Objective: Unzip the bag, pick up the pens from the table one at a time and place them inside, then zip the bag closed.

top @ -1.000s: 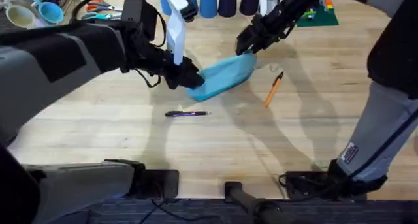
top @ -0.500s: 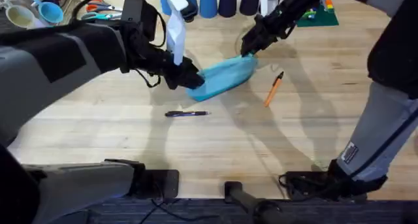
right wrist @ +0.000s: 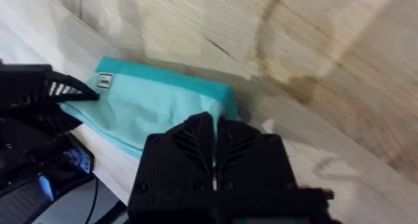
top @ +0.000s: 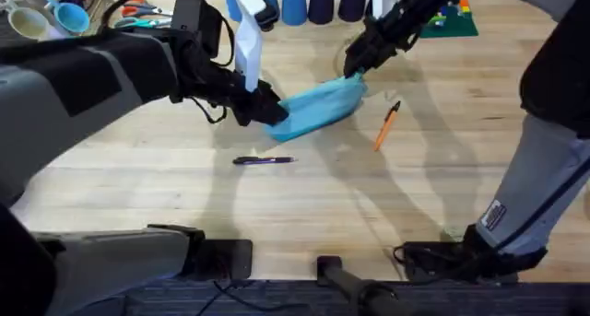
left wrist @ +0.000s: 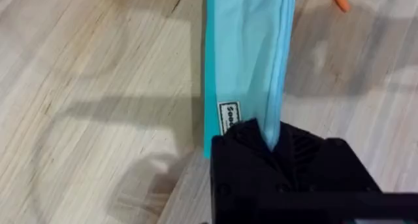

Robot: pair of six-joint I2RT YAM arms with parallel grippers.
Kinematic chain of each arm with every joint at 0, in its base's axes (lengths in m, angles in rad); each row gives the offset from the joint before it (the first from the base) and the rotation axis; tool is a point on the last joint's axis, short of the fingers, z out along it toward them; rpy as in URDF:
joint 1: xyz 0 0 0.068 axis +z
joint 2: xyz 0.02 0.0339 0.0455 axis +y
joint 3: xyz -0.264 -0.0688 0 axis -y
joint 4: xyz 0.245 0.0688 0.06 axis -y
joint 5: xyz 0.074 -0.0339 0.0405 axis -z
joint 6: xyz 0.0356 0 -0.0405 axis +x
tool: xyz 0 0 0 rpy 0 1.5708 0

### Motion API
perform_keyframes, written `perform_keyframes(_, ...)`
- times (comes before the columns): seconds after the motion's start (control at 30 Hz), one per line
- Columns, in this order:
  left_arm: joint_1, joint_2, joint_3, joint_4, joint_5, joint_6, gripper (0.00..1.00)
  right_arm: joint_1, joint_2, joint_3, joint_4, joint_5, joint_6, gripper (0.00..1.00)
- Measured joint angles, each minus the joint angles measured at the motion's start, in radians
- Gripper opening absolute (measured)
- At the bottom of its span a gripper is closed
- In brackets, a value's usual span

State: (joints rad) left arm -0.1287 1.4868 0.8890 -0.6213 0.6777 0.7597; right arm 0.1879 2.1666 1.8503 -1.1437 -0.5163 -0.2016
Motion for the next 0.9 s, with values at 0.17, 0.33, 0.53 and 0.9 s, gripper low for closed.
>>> perform_keyframes(0.17, 0.000, 0.000, 0.000, 0.008, 0.001, 0.000, 0.042, 0.000, 0.000, 0.064, -0.018, -0.003, 0.000, 0.032)
perform_keyframes(0.33, 0.000, 0.000, 0.000, 0.010, 0.003, 0.000, 0.042, 0.000, 0.000, 0.108, -0.044, -0.005, -0.004, 0.032)
perform_keyframes(0.53, 0.000, 0.000, 0.000, 0.008, 0.003, 0.000, 0.042, -0.001, 0.000, 0.116, -0.067, -0.003, -0.012, 0.032)
perform_keyframes(0.9, 0.000, 0.000, 0.000, 0.008, 0.003, 0.000, 0.042, -0.008, 0.000, 0.118, -0.094, -0.003, -0.012, 0.032)
